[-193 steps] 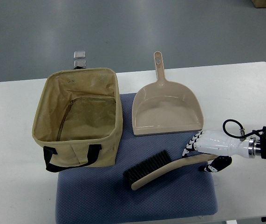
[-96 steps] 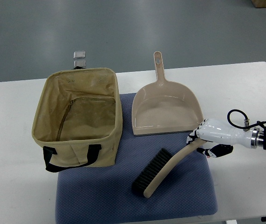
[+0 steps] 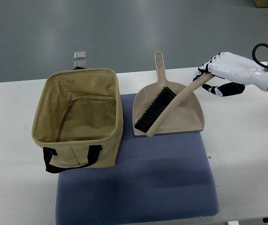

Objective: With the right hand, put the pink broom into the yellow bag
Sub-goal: 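Lift the brush with the right hand and carry it over the tan bag, then open the right hand to drop the brush into the bag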

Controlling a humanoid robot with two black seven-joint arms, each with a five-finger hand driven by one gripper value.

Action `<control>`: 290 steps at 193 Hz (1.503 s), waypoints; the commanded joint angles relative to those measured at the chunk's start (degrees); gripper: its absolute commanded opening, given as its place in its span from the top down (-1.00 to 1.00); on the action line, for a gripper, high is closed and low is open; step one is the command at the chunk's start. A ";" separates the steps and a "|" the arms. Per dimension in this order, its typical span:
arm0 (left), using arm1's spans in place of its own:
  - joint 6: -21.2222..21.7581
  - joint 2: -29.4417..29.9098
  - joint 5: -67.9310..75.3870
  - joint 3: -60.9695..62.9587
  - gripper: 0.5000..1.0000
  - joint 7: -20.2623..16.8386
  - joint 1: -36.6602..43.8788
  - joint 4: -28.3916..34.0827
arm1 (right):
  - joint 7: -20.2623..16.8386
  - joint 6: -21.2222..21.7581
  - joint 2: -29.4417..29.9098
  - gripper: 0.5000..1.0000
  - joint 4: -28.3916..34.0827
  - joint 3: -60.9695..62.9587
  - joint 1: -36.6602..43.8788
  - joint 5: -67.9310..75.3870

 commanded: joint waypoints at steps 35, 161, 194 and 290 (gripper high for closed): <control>0.00 0.00 0.00 0.00 -1.00 0.00 0.01 0.00 | -0.18 2.61 0.74 1.00 -3.65 0.05 10.28 2.45; 0.00 0.00 0.00 0.00 -1.00 0.00 0.01 0.00 | -2.20 7.18 20.78 1.00 -10.33 -0.39 21.62 -2.82; 0.00 0.00 0.00 0.00 -1.00 -0.01 0.01 0.00 | -2.29 7.18 25.26 1.00 -11.64 -1.01 20.83 -4.58; 0.00 0.00 0.00 0.00 -1.00 0.00 0.01 0.00 | -2.20 7.00 27.98 -0.32 -11.91 -1.36 19.69 -4.32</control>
